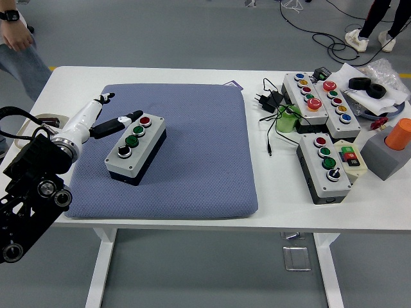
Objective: Pick up the button,place it on the desk,press the button,press the button
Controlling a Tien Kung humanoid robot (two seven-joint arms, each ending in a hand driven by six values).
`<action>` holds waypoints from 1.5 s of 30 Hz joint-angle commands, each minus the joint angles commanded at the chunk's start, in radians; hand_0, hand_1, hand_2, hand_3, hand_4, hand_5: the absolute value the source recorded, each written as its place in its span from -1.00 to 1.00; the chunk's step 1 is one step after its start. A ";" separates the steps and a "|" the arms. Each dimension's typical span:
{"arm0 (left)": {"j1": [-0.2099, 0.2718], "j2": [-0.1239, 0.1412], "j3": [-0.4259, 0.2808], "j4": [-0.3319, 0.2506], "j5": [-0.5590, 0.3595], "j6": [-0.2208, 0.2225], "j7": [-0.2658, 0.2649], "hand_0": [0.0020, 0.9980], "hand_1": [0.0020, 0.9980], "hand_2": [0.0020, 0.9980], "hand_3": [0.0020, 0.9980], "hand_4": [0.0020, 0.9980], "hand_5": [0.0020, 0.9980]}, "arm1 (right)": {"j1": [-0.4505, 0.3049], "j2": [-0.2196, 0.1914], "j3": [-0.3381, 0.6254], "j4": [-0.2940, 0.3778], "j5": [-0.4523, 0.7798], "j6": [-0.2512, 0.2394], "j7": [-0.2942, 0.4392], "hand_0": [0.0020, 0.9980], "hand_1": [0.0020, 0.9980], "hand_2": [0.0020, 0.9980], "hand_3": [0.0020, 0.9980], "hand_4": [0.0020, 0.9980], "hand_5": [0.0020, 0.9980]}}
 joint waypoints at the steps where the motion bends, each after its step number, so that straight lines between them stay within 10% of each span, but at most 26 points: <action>1: -0.001 -0.011 0.011 0.004 0.026 -0.012 0.017 1.00 1.00 1.00 1.00 1.00 0.67 | 0.000 0.000 0.002 0.000 -0.001 -0.001 0.000 0.26 -0.05 0.08 0.16 -0.44 -0.96; 11: 0.001 -0.098 0.086 0.060 0.416 -0.024 0.046 0.98 1.00 1.00 1.00 1.00 0.68 | 0.000 -0.002 0.019 0.000 -0.025 -0.002 -0.004 0.26 -0.05 0.08 0.16 -0.44 -0.96; 30: -0.022 -0.128 0.123 0.173 0.381 -0.063 0.046 0.89 1.00 1.00 1.00 1.00 0.68 | -0.001 -0.004 0.019 0.000 -0.024 -0.004 -0.002 0.26 -0.05 0.08 0.16 -0.44 -0.96; 31: -0.024 -0.129 0.124 0.177 0.379 -0.068 0.046 0.55 0.82 1.00 1.00 1.00 0.67 | -0.001 -0.004 0.018 0.000 -0.025 -0.004 -0.002 0.26 -0.05 0.08 0.16 -0.44 -0.96; 36: -0.036 -0.138 0.128 0.212 0.375 -0.112 0.046 0.55 0.82 1.00 1.00 1.00 0.67 | -0.003 -0.005 0.022 0.000 -0.030 -0.004 -0.003 0.26 -0.05 0.08 0.16 -0.44 -0.96; 37: -0.036 -0.138 0.128 0.214 0.375 -0.114 0.046 0.11 0.53 0.85 1.00 1.00 0.62 | -0.003 -0.005 0.022 0.000 -0.031 -0.004 -0.004 0.26 -0.05 0.08 0.16 -0.44 -0.96; 42: -0.039 -0.142 0.133 0.226 0.381 -0.127 0.046 0.11 0.53 0.85 1.00 1.00 0.62 | -0.006 -0.006 0.025 0.000 -0.035 -0.005 -0.004 0.26 -0.05 0.08 0.16 -0.44 -0.96; 43: -0.041 -0.142 0.132 0.228 0.380 -0.135 0.046 -0.26 0.22 0.53 0.96 1.00 0.40 | -0.006 -0.006 0.026 0.000 -0.037 -0.005 -0.005 0.26 -0.05 0.08 0.16 -0.44 -0.96; 45: -0.042 -0.141 0.131 0.230 0.377 -0.145 0.046 -0.26 0.22 0.53 0.96 1.00 0.40 | -0.006 -0.006 0.025 0.000 -0.035 -0.005 -0.004 0.26 -0.05 0.08 0.16 -0.44 -0.96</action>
